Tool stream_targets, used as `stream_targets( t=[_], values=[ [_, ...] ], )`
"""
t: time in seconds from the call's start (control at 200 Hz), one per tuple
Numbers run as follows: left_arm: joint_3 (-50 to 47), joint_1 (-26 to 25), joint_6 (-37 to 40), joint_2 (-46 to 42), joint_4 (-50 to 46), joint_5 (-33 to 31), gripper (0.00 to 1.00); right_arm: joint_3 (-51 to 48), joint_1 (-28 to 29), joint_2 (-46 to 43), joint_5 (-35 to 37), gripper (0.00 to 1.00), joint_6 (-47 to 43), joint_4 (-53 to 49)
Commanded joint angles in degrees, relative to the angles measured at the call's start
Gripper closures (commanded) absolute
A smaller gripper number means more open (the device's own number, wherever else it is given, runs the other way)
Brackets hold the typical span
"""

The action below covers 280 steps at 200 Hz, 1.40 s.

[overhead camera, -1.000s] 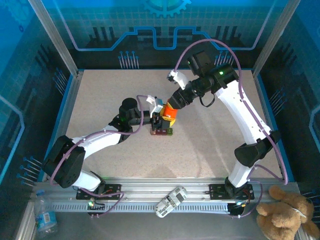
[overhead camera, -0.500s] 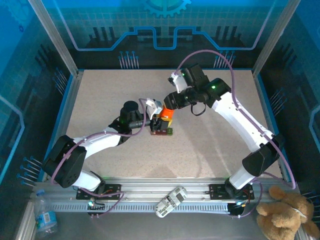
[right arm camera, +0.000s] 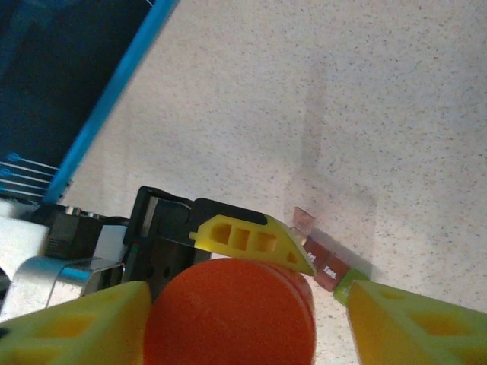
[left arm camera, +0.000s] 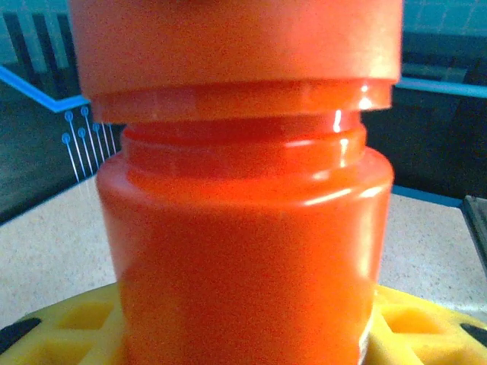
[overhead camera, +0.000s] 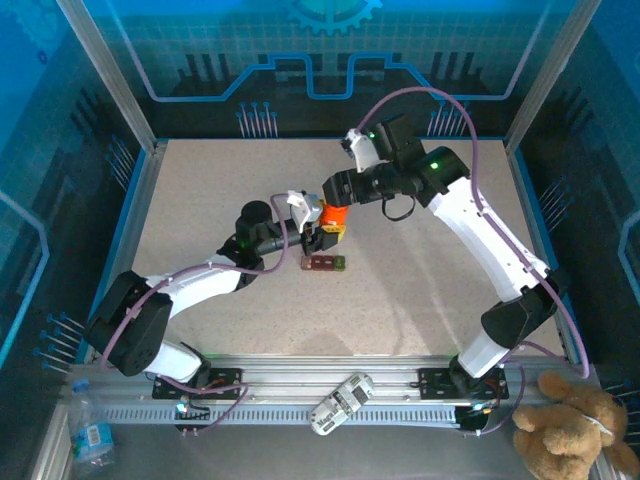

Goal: Sort the pills into containers

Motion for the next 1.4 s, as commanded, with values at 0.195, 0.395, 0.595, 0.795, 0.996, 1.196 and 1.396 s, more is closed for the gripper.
stream_targets(
  t=[0.195, 0.395, 0.595, 0.795, 0.996, 1.196, 1.396],
  values=[
    [-0.1, -0.3, -1.6, 0.0, 7.4, 2.4, 1.0, 0.5, -5.5, -7.8, -7.1, 0.11, -4.0, -1.3],
    [0.9, -0.2, -1.8, -0.6, 4.7, 6.1, 1.0, 5.9, -5.9, -4.9, -12.0, 0.1, -18.4, -11.4],
    [3.0, -0.2, -2.1, -0.9, 0.4, 10.9, 1.0, 11.5, -4.0, -0.5, -7.8, 0.08, -27.2, -19.2],
    [3.6, -0.2, -2.9, -0.5, 0.0, 12.1, 1.0, 13.3, -1.7, 2.1, -7.0, 0.08, -28.6, -20.9],
    [3.9, -0.2, -3.0, -0.3, -0.1, 12.3, 1.0, 13.3, 0.2, 4.0, -5.3, 0.11, -28.8, -21.2],
    [4.0, -0.2, -2.9, -0.4, -0.1, 12.3, 1.0, 13.8, 0.3, 4.6, -5.6, 0.18, -28.4, -20.8],
    [3.9, -0.2, -3.0, -0.4, 0.0, 12.4, 1.0, 14.2, 0.2, 4.5, -5.2, 0.23, -27.7, -20.3]
  ],
)
